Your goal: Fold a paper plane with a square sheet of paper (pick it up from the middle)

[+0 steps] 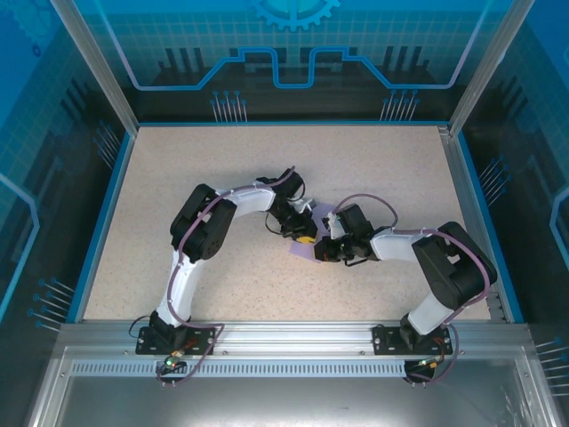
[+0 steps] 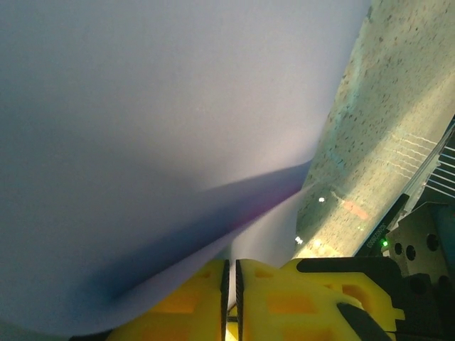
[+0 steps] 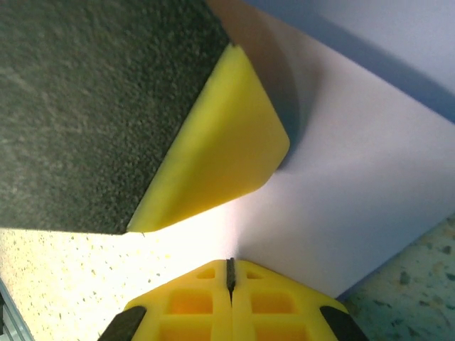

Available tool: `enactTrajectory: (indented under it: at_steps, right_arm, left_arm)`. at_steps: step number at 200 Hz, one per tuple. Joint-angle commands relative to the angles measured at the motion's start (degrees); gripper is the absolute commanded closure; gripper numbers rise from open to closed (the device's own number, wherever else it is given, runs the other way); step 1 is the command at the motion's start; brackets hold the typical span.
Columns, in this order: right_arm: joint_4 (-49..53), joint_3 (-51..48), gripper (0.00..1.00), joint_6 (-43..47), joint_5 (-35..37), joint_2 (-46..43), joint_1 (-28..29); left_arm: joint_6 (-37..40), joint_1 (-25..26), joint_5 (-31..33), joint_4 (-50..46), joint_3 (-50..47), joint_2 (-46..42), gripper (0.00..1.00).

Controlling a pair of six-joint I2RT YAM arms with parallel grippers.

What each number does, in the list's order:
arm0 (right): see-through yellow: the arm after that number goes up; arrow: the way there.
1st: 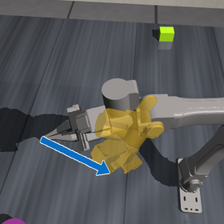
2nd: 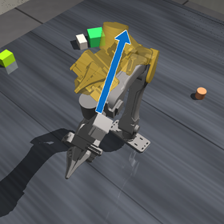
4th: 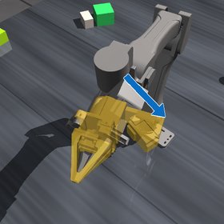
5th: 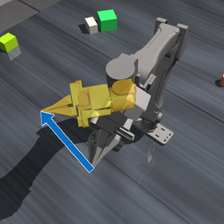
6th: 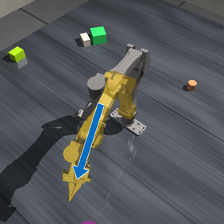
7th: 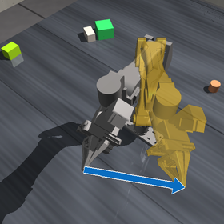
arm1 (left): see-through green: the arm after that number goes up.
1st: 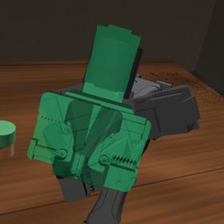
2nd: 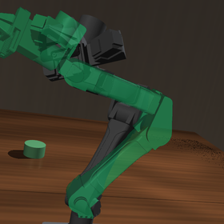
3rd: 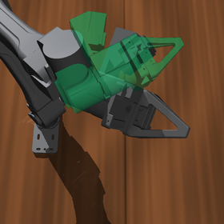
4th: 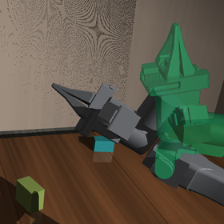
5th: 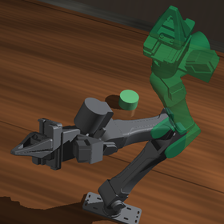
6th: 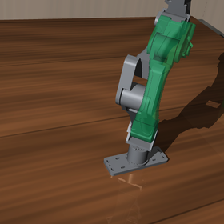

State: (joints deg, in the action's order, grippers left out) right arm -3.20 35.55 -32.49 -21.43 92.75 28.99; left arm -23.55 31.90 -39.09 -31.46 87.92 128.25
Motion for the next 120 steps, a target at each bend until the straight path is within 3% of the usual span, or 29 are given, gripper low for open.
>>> enactTrajectory:
  at_steps: [1, 50, 120]
  right_arm:
    - [9.1, -3.3, 0.99, 0.5, 2.2, 1.2, 1.0]
    - [9.2, -3.8, 1.0, 0.3, 2.4, 1.0, 1.1]
    - [9.4, -3.5, 1.0, 0.5, 2.3, 1.3, 1.3]
  left_arm:
    - [1.7, -4.5, 10.1, 1.4, 0.8, 4.0, 0.84]
    - [1.6, -5.8, 10.2, 2.3, 1.8, 3.2, 0.84]
    - [3.2, -5.9, 16.6, 0.5, 4.6, 3.2, 0.83]
